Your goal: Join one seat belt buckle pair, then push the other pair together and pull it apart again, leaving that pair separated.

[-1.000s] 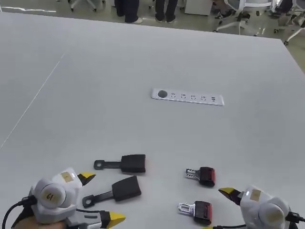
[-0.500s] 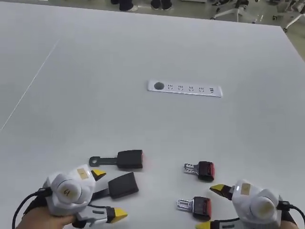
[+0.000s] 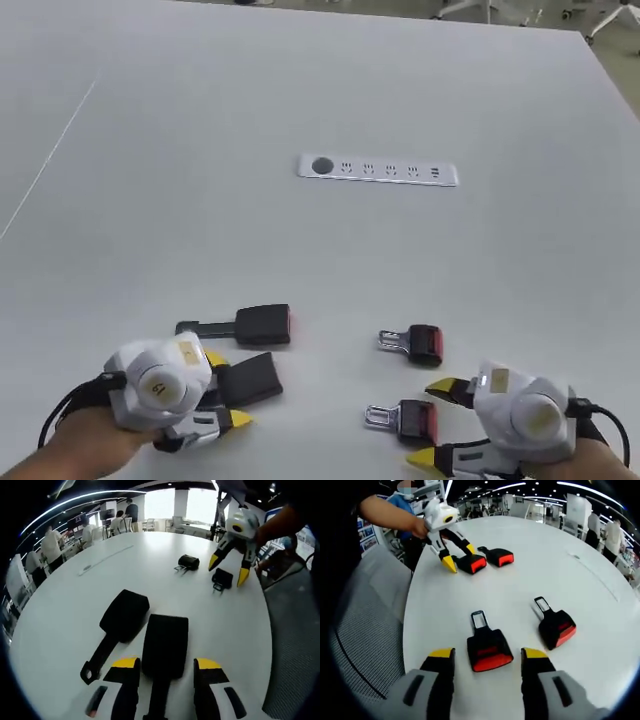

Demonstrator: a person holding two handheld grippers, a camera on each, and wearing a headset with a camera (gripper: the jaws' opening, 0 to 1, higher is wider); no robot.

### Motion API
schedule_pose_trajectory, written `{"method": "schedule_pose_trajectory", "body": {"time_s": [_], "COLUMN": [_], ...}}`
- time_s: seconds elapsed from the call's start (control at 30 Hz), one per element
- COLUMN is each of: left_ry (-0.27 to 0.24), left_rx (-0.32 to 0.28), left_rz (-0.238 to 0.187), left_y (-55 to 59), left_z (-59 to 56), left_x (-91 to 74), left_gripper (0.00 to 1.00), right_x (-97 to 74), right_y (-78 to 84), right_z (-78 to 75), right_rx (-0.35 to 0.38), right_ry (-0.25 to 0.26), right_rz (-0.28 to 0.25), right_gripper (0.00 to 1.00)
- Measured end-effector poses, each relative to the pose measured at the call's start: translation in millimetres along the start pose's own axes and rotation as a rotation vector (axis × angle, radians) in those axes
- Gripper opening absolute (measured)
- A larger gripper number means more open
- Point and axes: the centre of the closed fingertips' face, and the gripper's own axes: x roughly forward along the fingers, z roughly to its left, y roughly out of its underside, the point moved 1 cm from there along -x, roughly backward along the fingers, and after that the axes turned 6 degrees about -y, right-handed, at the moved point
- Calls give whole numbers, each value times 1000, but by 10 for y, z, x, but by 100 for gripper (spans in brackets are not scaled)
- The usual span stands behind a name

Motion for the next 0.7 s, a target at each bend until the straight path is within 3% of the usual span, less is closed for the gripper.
{"method": "schedule_pose_trajectory", "body": {"time_s": [0.2, 0.23, 0.5, 0.7], "left_ry": [35, 40, 169, 215], "left_rx": [32, 56, 224, 284], "left_rz": [16, 21, 50, 76], "left_y": [-11, -18, -15, -30], "left_z": [-19, 3, -70, -68], "left_x": [9, 8, 12, 18], "left_gripper": [38, 34, 33, 33], "right_x": [16, 19, 35, 29], "right_y": [17, 17, 53, 39], "right_z": [-4, -2, -14, -30], "right_rx": [-6, -5, -42, -74], "right_ry": [-4, -7, -9, -23], "right_rz": [8, 9, 51, 76], "right_gripper": [50, 49, 37, 36]}}
